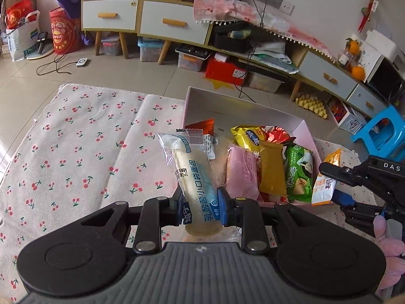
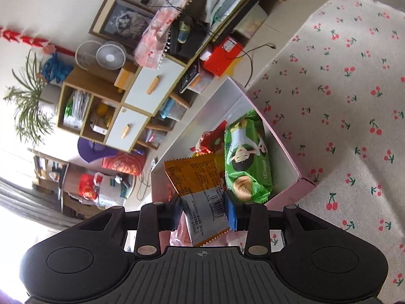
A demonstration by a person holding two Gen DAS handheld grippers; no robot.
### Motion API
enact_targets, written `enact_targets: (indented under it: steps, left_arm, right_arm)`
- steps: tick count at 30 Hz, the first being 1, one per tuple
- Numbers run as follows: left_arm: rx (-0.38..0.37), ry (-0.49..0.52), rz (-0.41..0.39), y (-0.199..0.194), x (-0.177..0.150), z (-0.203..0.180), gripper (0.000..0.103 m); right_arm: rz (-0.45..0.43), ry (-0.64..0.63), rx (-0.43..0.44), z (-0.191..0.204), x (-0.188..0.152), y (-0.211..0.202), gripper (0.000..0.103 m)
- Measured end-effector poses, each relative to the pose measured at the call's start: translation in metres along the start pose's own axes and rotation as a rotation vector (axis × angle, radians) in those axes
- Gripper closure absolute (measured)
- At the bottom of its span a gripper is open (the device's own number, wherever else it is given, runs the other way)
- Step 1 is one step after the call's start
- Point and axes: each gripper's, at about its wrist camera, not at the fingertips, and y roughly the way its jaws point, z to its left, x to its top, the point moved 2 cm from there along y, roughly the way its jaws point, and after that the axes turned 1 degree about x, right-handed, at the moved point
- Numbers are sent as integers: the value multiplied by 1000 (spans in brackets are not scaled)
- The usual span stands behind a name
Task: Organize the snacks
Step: 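Lift the bread roll with the left tool while the right tool carries the orange packet over the box, then open the left tool into the pink box while the right tool releases the orange packet inside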
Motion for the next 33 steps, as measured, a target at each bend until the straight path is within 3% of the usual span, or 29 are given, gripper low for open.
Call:
enact_targets:
  steps: [6, 16, 18, 24, 33]
  left_arm:
    - [-14, 3, 6, 20, 15, -18, 79]
    - [15, 21, -25, 44, 41, -43, 78]
    - [25, 38, -49, 46, 44, -47, 77]
    - [69, 91, -108, 44, 40, -51, 52]
    - [72, 82, -67, 32, 33, -42, 37]
  right_arm:
    - [-15, 53, 7, -16, 9, -5, 48]
    - [-5, 1, -14, -13, 12, -6, 44]
    - [-11, -24, -24, -9, 13, -7, 39]
    - [-14, -83, -46, -3, 12, -9, 34]
    - [4, -128, -65, 7, 8, -10, 33]
